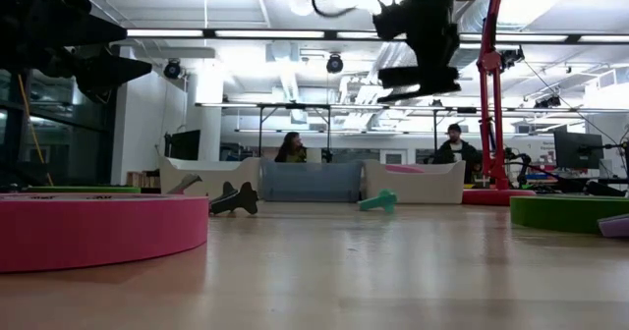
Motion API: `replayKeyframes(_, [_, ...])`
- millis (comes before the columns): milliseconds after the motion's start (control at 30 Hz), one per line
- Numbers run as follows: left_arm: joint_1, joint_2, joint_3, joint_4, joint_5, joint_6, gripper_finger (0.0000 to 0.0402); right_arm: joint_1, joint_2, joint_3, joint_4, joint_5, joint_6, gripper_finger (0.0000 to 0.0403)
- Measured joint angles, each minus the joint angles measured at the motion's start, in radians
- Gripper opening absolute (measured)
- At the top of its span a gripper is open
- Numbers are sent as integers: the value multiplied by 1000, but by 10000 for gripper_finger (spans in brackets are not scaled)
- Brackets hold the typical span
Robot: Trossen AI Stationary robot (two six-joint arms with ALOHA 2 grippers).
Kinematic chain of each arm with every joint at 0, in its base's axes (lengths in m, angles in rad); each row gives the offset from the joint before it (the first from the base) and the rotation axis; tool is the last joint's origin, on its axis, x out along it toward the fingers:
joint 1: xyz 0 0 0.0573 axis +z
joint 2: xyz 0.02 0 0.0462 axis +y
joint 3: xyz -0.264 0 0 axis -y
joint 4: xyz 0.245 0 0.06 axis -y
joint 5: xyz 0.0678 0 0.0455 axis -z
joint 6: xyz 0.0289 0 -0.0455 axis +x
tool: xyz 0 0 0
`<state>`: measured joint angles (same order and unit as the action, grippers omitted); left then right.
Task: Pick and place Stapler, Stapler remover, tape
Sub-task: Put the black stapler into the right white bin
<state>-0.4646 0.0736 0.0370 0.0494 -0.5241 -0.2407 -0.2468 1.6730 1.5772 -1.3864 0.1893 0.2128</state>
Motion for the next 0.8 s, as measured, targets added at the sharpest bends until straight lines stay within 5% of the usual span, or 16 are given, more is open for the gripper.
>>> replayKeyframes(267, [0, 0, 0, 0, 0, 0, 296, -164, 0, -22, 2, 70, -294, 123])
replayKeyframes(800, [0, 0, 0, 0, 0, 0, 296, -369, 85, -22, 131, 39, -642, 122])
